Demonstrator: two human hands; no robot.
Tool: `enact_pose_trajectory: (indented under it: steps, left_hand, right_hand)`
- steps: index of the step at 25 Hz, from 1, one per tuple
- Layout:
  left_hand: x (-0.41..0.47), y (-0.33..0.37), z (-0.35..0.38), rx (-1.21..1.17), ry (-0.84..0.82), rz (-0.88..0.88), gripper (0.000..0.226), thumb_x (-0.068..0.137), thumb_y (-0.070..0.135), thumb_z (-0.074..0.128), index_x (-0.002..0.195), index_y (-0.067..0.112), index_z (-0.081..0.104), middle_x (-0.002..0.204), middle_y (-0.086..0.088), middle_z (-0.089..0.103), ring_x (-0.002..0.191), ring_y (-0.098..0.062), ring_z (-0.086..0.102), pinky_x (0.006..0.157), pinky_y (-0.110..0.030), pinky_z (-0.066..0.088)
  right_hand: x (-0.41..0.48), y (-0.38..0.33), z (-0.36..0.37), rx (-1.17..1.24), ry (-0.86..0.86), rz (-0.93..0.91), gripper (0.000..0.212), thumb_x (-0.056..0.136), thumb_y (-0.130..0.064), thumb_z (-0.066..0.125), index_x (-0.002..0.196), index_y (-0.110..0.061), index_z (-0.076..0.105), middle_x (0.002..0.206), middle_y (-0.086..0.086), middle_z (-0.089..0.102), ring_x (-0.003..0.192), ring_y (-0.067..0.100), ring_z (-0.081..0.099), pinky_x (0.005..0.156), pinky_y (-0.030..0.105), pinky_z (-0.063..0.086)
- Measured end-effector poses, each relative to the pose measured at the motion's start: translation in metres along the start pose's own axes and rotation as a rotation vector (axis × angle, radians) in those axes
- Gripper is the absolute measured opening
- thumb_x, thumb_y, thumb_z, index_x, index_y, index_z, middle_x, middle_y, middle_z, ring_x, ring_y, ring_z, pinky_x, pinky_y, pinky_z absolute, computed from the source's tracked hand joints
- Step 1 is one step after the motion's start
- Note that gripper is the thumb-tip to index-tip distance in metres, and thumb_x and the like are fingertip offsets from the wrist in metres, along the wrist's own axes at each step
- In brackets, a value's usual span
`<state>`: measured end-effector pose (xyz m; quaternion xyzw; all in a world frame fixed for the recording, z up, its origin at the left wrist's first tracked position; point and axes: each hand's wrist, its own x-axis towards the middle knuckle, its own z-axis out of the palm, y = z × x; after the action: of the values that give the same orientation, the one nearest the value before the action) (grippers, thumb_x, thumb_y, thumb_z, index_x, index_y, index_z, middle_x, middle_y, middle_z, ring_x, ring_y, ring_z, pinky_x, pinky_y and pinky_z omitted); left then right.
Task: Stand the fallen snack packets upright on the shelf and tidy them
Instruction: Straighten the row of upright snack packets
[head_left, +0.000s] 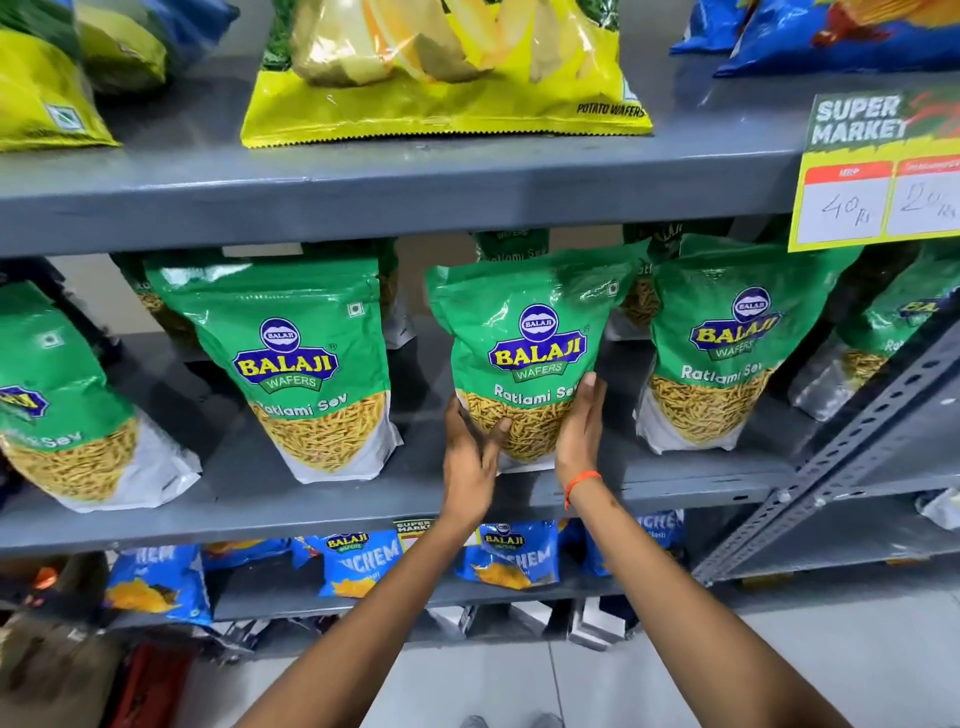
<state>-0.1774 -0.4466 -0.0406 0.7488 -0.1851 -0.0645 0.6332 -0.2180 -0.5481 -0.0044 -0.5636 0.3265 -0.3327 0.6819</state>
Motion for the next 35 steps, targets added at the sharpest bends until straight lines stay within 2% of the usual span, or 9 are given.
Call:
enact_pose_trajectory:
  steps: [3, 8, 12, 18, 22, 24, 29, 32, 35]
  left_hand:
    - [-0.002, 0.003, 0.003, 0.018, 0.002, -0.002, 0.059, 0.088, 0.031, 0.056, 0.136, 0.016, 0.025, 0.133, -0.004, 0.053, 0.115, -0.013, 0.053, 0.080, -0.001, 0.041]
    - [0.001, 0.003, -0.003, 0.127, 0.015, 0.041, 0.083, 0.078, 0.072, 0.032, 0.145, 0.032, 0.003, 0.155, 0.005, 0.025, 0.137, -0.016, 0.035, 0.105, -0.030, 0.037]
    - [0.006, 0.022, -0.019, 0.249, 0.109, 0.293, 0.075, 0.088, 0.055, 0.032, 0.147, 0.016, 0.007, 0.158, 0.001, 0.009, 0.144, -0.007, 0.011, 0.116, -0.018, 0.014]
    - [0.009, 0.021, -0.078, 0.442, 0.133, 0.524, 0.066, 0.092, 0.047, 0.034, 0.144, 0.015, 0.009, 0.154, -0.001, 0.004, 0.145, -0.005, -0.004, 0.120, -0.032, 0.004]
    - [0.018, 0.015, -0.139, 0.503, 0.170, 0.627, 0.062, 0.093, 0.047, 0.034, 0.143, 0.021, 0.007, 0.153, 0.023, -0.021, 0.144, -0.004, -0.008, 0.120, -0.033, 0.000]
    - [0.025, 0.011, -0.169, 0.534, 0.214, 0.629, 0.064, 0.092, 0.048, 0.036, 0.143, 0.025, 0.004, 0.152, 0.023, -0.023, 0.144, -0.003, -0.011, 0.119, -0.032, -0.003]
    - [0.042, -0.005, -0.215, 0.480, 0.334, 0.406, 0.084, 0.088, 0.052, 0.040, 0.146, 0.012, -0.006, 0.156, -0.022, -0.001, 0.144, -0.011, -0.013, 0.119, -0.036, -0.005]
    - [0.048, -0.024, -0.225, 0.340, 0.267, 0.273, 0.090, 0.085, 0.052, 0.045, 0.145, 0.007, -0.004, 0.157, -0.016, -0.003, 0.146, -0.016, -0.002, 0.120, -0.030, 0.000]
    - [0.045, -0.042, -0.229, 0.016, 0.047, 0.146, 0.080, 0.087, 0.046, 0.051, 0.146, 0.013, 0.009, 0.154, 0.000, 0.021, 0.136, 0.006, 0.025, 0.110, -0.009, 0.022]
  right_hand:
    - [0.004, 0.000, -0.006, -0.005, -0.017, -0.001, 0.048, 0.099, -0.036, 0.023, 0.139, -0.009, 0.027, 0.118, 0.003, 0.043, 0.107, 0.009, 0.038, 0.093, 0.024, 0.030]
    - [0.012, -0.002, -0.006, -0.062, 0.056, -0.063, 0.056, 0.094, -0.050, 0.025, 0.139, -0.017, 0.031, 0.145, 0.007, 0.039, 0.132, 0.017, 0.035, 0.108, 0.028, 0.026]
    - [0.006, -0.014, 0.006, -0.092, 0.228, -0.260, 0.060, 0.091, -0.047, 0.025, 0.137, -0.011, 0.034, 0.146, 0.015, 0.038, 0.136, 0.025, 0.033, 0.114, 0.047, 0.027]
    - [-0.031, -0.027, 0.056, -0.236, 0.396, -0.552, 0.055, 0.093, -0.034, 0.028, 0.139, -0.004, 0.029, 0.149, 0.018, 0.029, 0.140, 0.026, 0.023, 0.117, 0.038, 0.017]
    - [-0.059, -0.032, 0.094, -0.332, 0.482, -0.665, 0.054, 0.094, -0.029, 0.031, 0.138, 0.002, 0.026, 0.150, 0.025, 0.023, 0.141, 0.029, 0.019, 0.117, 0.031, 0.012]
    - [-0.074, -0.026, 0.116, -0.370, 0.445, -0.755, 0.055, 0.096, -0.031, 0.031, 0.138, 0.004, 0.026, 0.149, 0.027, 0.024, 0.141, 0.028, 0.018, 0.118, 0.035, 0.014]
    - [-0.086, 0.016, 0.159, -0.471, 0.205, -0.725, 0.060, 0.095, -0.042, 0.024, 0.134, 0.002, 0.034, 0.142, 0.022, 0.040, 0.133, 0.020, 0.028, 0.116, 0.025, 0.017]
    - [-0.080, 0.044, 0.169, -0.427, 0.054, -0.510, 0.065, 0.090, -0.052, 0.031, 0.135, -0.005, 0.034, 0.142, 0.015, 0.040, 0.133, 0.017, 0.031, 0.114, 0.025, 0.021]
    - [-0.079, 0.062, 0.169, -0.312, -0.187, -0.326, 0.069, 0.082, -0.063, 0.042, 0.132, -0.016, 0.036, 0.134, 0.003, 0.048, 0.123, 0.008, 0.045, 0.104, 0.020, 0.036]
